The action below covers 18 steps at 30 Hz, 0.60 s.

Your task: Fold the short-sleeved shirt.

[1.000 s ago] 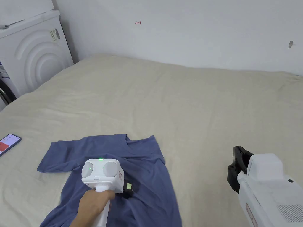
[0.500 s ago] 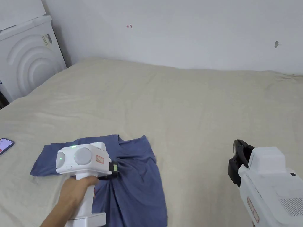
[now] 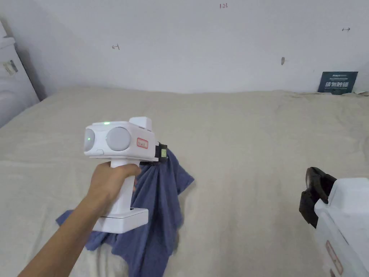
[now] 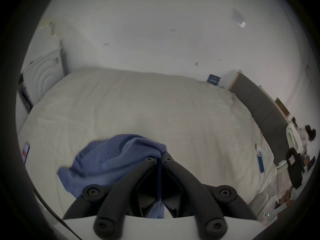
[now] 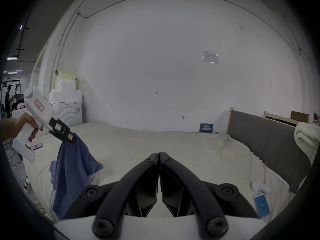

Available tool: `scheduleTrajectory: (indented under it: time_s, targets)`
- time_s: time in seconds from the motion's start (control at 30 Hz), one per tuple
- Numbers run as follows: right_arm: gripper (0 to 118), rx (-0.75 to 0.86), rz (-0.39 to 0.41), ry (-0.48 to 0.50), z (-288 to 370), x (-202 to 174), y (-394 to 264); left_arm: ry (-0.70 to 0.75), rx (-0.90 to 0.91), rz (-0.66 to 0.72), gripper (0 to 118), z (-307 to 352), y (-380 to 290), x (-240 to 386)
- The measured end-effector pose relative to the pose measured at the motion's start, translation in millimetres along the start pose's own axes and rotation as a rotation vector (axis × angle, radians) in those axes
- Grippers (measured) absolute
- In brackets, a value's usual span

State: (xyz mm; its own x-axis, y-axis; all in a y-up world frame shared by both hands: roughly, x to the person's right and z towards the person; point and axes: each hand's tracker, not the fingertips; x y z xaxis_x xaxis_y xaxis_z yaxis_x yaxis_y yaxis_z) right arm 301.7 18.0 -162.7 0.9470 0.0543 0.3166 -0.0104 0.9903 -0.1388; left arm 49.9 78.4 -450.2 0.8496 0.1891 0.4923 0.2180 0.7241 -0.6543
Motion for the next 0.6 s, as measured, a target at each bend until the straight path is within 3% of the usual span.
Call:
scheduleTrajectory:
  time_s: [0.37, 0.6]
  targets:
    - [1, 0.017, -0.012, -0.188, 29.5, 65.5, 4.1, -0.318, -0.005, -0.219, 0, -11.9, 10.3, 161.8]
    - [1, 0.006, -0.025, -0.265, 42.7, 92.8, -2.0, -0.412, -0.112, -0.323, 0, -43.3, -29.2, 213.7]
